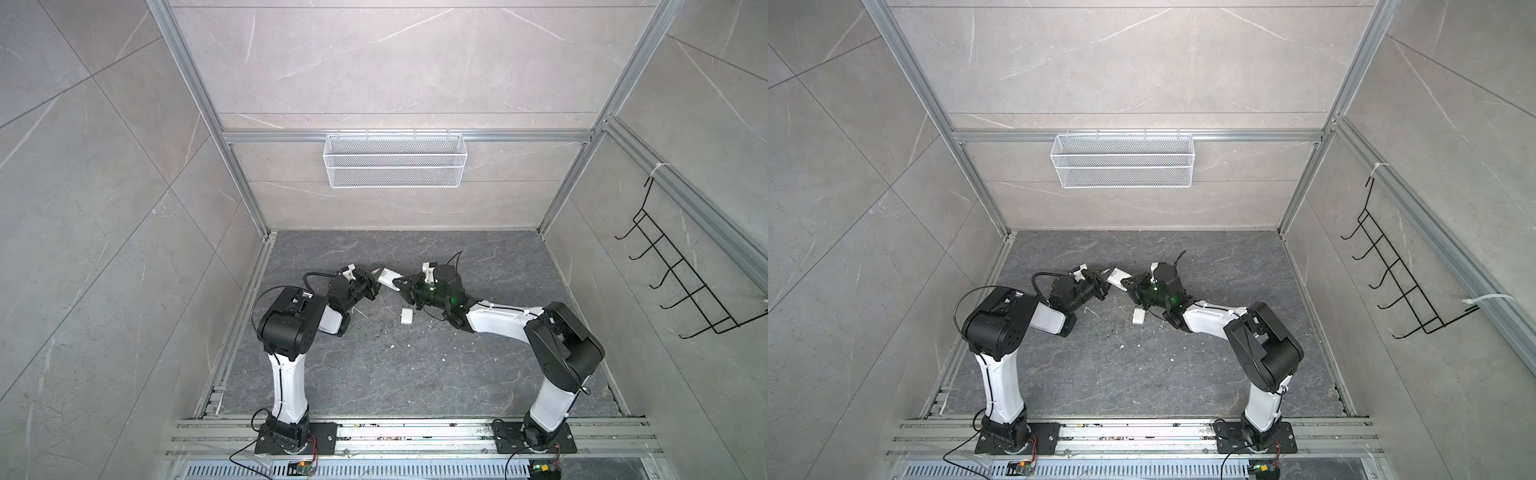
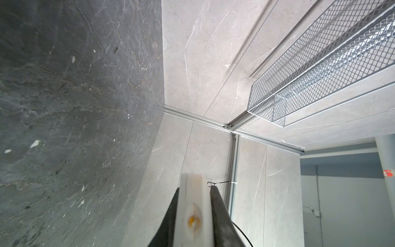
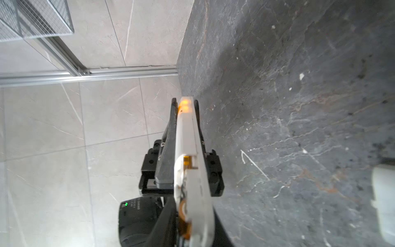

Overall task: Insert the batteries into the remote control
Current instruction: 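Hold the right gripper beside the remote's battery end, then move the right gripper away from the remote toward the white battery cover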

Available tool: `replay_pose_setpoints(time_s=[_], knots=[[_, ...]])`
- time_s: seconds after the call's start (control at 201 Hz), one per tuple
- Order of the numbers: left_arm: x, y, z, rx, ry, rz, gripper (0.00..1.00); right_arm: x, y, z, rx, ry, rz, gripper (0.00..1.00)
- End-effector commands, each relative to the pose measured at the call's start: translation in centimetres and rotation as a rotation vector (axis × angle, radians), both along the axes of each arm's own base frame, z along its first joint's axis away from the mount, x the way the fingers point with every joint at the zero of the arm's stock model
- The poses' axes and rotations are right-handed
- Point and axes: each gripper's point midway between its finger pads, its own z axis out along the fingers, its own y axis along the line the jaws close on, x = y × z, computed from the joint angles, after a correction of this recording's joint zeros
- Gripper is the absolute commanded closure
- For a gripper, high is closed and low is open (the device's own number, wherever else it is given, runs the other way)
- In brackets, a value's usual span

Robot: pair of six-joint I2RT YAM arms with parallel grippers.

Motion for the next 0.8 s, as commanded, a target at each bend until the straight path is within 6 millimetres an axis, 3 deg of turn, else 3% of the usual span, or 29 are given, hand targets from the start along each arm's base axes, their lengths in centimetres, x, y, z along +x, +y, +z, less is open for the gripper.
replay_pose_setpoints(time_s=[0.0,0.085,0.314,0.598,0.797], knots=[[-0.8,-0.1,4.9,-0.034,-0.144,-0.023,0.98,-0.2,-0.2,2.1,-0.040,-0.051,0.027,0.60],[-1.0,-0.1,4.9,-0.030,-0.144,-0.026,0.98,-0.1,-0.5,2.8,-0.044,-0.069,0.037,0.55],[-1.5,0.0,5.1,-0.027,-0.150,-0.026,0.98,0.1,-0.6,3.6,-0.027,-0.087,0.055,0.58],[-1.6,0.1,5.0,-0.025,-0.148,-0.025,0.98,-0.3,-0.6,3.0,-0.022,-0.074,0.064,0.83],[-1.6,0.1,5.4,-0.028,-0.154,-0.024,0.98,-0.5,-0.5,2.6,-0.033,-0.073,0.069,0.90]])
